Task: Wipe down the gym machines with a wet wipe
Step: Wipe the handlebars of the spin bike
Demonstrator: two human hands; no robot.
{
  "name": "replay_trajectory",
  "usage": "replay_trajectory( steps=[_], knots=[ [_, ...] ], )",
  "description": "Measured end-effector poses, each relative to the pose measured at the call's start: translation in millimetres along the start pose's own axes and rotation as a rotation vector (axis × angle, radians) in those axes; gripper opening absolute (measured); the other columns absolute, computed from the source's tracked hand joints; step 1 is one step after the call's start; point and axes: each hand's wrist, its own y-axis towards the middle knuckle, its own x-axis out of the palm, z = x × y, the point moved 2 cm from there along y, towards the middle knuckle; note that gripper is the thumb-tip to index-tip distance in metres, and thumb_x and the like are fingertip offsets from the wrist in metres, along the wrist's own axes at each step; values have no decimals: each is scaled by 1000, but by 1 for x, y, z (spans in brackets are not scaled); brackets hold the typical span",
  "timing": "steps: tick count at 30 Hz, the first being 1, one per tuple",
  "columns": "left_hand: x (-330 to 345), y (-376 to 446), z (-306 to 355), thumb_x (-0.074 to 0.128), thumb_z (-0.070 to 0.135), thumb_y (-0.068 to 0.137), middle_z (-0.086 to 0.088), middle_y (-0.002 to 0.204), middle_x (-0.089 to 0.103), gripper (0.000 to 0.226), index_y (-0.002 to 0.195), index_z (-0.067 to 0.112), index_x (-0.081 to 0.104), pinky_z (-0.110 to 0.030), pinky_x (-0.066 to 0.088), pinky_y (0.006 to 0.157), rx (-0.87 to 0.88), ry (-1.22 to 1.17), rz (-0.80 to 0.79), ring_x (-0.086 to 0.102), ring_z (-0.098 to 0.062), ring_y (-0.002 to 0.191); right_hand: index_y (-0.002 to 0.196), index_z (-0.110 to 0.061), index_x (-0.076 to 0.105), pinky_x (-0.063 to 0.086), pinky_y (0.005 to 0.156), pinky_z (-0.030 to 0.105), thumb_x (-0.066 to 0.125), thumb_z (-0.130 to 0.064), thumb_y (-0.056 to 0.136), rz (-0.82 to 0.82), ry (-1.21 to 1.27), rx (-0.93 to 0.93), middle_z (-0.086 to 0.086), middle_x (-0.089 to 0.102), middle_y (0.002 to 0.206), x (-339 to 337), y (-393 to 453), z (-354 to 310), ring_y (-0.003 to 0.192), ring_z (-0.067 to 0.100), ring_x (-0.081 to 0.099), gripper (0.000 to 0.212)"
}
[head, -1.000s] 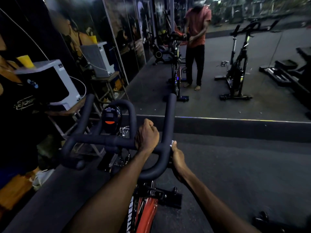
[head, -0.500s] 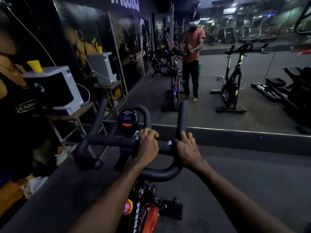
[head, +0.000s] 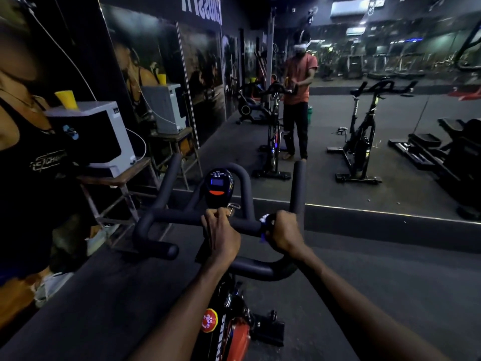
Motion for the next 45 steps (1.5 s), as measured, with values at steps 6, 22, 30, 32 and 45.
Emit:
replay_trajectory(
  steps=[6, 22, 30, 32, 45],
  knots=[
    [-2, 3, -7, 59, -10, 74, -15, 119, 51, 39, 107, 10, 60, -36, 32, 97, -13, -6, 34, 41, -34, 113, 105, -3, 61, 43, 78, 36, 76, -12, 74, 20, 43, -48, 18, 64, 107, 20, -1, -25, 102, 39, 59, 35],
    [-11, -4, -31, 61, -13, 65, -11, 104, 60, 40, 100, 6, 61, -29, 36, 85, 137, -191, 69, 51, -32, 97, 78, -18, 68, 51, 73, 24, 66, -14, 76, -140, -84, -361, 3, 71, 86, 29, 7, -69, 86, 27, 69, 5],
    [-11, -1, -27, 54, -15, 62, -9, 103, 59, 43, 98, 7, 62, -33, 36, 89, 59, -159, 44, 49, -32, 101, 94, -7, 70, 45, 82, 35, 75, -15, 81, -190, -371, -154, 23, 68, 102, -25, 6, -29, 108, 42, 59, 16],
    [-10, 1, -21, 53, -13, 65, -7, 105, 59, 41, 99, 8, 61, -31, 34, 90, 6, -150, 49, 48, -31, 104, 86, -11, 70, 45, 77, 33, 74, -15, 78, -183, -344, -161, 23, 68, 97, -22, 14, -36, 100, 43, 62, 10],
    [2, 4, -4, 58, -5, 71, -10, 116, 51, 41, 109, 10, 55, -39, 37, 96, -50, 92, 44, 44, -32, 110, 96, -6, 64, 36, 59, 17, 57, -11, 95, -546, -561, -482, 10, 61, 92, -28, 68, -17, 84, 16, 58, 8]
  ],
)
